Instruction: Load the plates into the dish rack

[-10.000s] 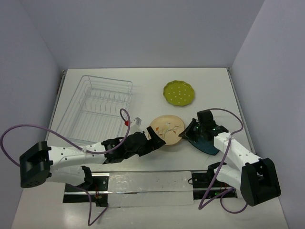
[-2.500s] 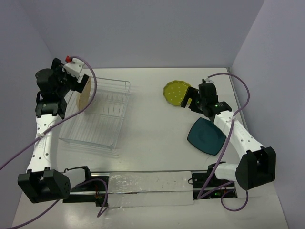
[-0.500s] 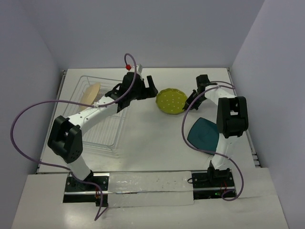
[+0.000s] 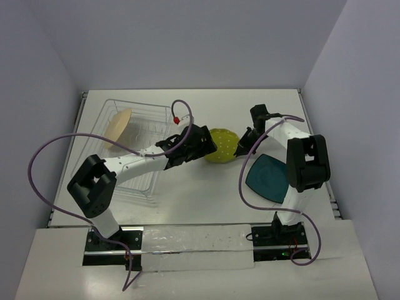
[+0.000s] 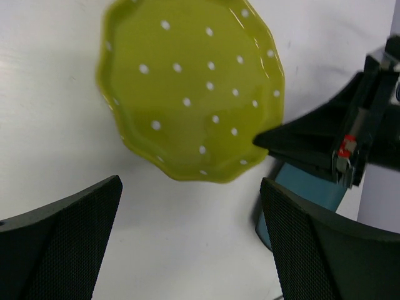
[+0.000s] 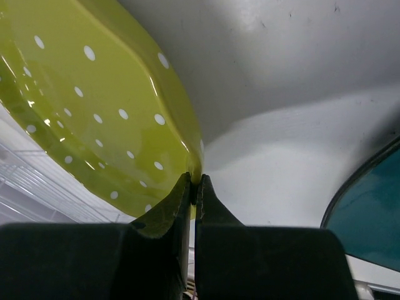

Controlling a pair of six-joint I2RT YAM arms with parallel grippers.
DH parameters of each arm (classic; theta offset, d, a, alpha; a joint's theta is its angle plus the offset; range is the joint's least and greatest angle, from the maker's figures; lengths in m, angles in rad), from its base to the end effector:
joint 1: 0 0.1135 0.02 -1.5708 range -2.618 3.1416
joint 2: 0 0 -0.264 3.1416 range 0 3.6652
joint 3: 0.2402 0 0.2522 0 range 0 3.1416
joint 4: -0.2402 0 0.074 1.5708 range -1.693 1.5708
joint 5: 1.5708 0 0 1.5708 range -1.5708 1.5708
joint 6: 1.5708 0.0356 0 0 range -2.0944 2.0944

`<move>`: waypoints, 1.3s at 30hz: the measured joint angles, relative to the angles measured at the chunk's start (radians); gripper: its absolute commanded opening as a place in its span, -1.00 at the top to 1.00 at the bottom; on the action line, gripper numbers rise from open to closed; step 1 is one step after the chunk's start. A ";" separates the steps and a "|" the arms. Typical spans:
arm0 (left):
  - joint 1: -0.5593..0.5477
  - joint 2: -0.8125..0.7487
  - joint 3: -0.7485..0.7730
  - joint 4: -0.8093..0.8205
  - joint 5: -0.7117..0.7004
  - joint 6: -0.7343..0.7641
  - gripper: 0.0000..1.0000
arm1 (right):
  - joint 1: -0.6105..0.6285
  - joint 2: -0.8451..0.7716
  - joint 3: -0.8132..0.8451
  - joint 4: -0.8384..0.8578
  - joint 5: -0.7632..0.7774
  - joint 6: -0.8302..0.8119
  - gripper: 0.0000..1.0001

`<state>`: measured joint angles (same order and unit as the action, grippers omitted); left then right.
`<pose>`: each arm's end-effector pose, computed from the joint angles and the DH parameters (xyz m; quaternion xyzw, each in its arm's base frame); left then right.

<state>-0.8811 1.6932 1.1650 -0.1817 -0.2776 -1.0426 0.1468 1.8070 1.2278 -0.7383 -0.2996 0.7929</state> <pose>0.2469 -0.2840 0.2333 -0.1301 0.8924 -0.2671 0.3395 0.3414 0.0611 0.1817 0.2935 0.9361 0.1885 0.0443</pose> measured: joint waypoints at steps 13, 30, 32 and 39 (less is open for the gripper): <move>-0.025 0.001 -0.133 0.047 -0.010 -0.286 -0.99 | 0.008 -0.068 -0.065 0.004 -0.005 0.022 1.00; -0.026 0.118 -0.163 0.181 0.063 -0.531 -0.41 | 0.049 -0.149 -0.194 0.057 -0.066 0.079 1.00; -0.026 0.119 -0.176 0.192 0.069 -0.545 -0.07 | 0.052 -0.163 -0.215 0.066 -0.074 0.088 1.00; -0.020 0.088 -0.238 0.274 0.062 -0.621 0.95 | 0.044 -0.183 -0.263 0.096 -0.067 0.128 1.00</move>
<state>-0.9014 1.7808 0.9268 0.0922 -0.2155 -1.6635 0.1909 1.6241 0.9652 -0.6421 -0.3663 0.9210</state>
